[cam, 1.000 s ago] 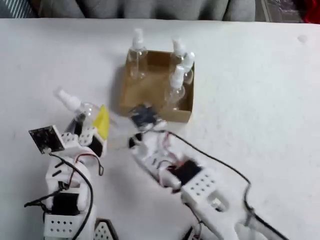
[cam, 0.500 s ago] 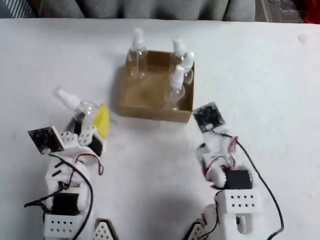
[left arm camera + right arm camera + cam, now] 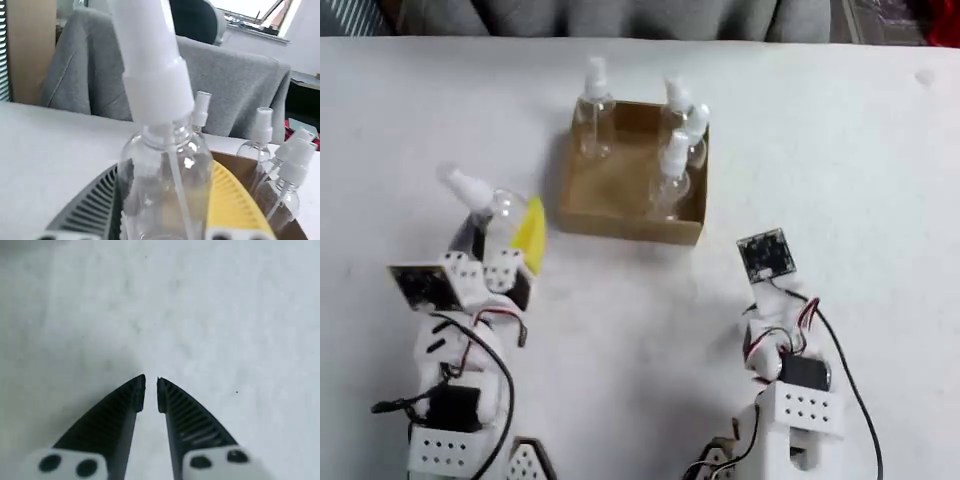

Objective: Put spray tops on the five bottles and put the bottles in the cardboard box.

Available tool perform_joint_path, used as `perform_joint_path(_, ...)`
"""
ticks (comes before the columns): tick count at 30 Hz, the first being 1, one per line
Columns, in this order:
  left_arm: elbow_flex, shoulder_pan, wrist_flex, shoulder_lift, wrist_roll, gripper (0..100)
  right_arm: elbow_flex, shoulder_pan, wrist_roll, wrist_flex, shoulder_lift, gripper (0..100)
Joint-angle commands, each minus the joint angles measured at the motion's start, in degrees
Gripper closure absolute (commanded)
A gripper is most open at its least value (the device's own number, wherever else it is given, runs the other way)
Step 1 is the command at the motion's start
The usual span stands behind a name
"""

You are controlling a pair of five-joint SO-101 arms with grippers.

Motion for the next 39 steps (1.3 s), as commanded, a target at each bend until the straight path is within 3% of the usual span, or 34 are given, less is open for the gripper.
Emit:
perform_joint_path(1, -0.18, 6.99, -8.44, -0.31, -5.98, 98, -0.35, -0.66, 3.25, -0.13, -0.57, 98.1)
perform_joint_path(6, -0.70, 11.74, -12.75, -0.22, -6.15, 98, -0.26, -0.66, 3.96, -0.31, -0.48, 98.1)
perform_joint_path(13, -5.36, 11.65, -11.60, -0.04, -6.24, 98, -0.26, -0.75, 4.04, -0.48, -0.40, 98.1)
perform_joint_path(19, -16.35, 12.00, -10.20, 13.23, -5.89, 98, -0.26, -0.66, 4.04, -0.48, -0.40, 98.1)
perform_joint_path(25, -22.86, 11.56, -21.36, 34.95, -6.24, 98, -0.26, -0.66, 4.04, -0.48, -0.40, 98.1)
perform_joint_path(39, -33.32, 11.03, -56.88, 86.29, -6.33, 98, 1.32, -0.57, 4.13, -3.82, -0.57, 98.0)
